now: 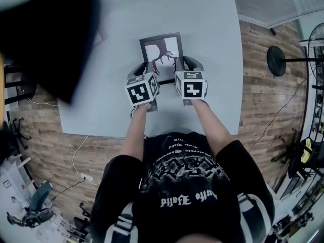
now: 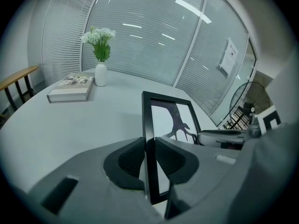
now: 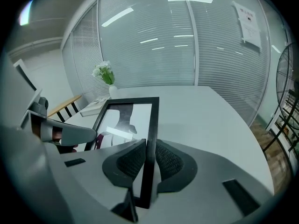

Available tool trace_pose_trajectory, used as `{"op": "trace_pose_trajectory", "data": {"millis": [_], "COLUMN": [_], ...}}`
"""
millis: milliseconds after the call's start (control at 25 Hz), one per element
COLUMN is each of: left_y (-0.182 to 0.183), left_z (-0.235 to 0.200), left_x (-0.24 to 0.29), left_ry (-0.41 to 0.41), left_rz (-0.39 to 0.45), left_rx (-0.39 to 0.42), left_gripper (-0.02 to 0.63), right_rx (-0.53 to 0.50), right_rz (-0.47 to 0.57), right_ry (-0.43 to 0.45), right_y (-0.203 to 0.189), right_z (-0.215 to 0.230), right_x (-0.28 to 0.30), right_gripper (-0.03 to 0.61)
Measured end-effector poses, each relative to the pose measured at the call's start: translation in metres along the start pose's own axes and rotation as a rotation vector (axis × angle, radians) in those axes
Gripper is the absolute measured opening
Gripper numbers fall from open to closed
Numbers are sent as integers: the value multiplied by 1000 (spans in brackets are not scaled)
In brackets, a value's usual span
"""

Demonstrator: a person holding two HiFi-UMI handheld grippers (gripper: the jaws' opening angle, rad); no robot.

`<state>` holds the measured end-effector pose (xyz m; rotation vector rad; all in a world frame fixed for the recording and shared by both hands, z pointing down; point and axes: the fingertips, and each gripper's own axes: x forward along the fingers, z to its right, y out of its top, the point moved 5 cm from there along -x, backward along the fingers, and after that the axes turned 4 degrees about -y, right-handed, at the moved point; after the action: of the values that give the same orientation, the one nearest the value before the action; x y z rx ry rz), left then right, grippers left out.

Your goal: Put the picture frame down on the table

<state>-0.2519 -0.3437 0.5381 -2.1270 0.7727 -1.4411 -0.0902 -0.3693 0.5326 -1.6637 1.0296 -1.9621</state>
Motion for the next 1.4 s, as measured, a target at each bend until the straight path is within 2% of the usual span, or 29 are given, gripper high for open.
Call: {"op": "trace_pose_trajectory", "data": {"millis": [280,960,1400], "left_y": [-18,-36,-39], "left_z": [-5,-18,-19], "left_x": [18,34,35], "left_ry": [0,0,-25], "left_rz": [-73,-181,-199], "left_rx": [-25,-116,-117], "left_gripper": [80,80,83], "right_rx": [1,1,9], "right_rz": [-73,-164,-167], "right_ry": [-9,-9,8], "right_y": [-19,-39,-42], "right_z": [4,1,3], "right_x": [14,32,31], "right_gripper": [64,64,64]}}
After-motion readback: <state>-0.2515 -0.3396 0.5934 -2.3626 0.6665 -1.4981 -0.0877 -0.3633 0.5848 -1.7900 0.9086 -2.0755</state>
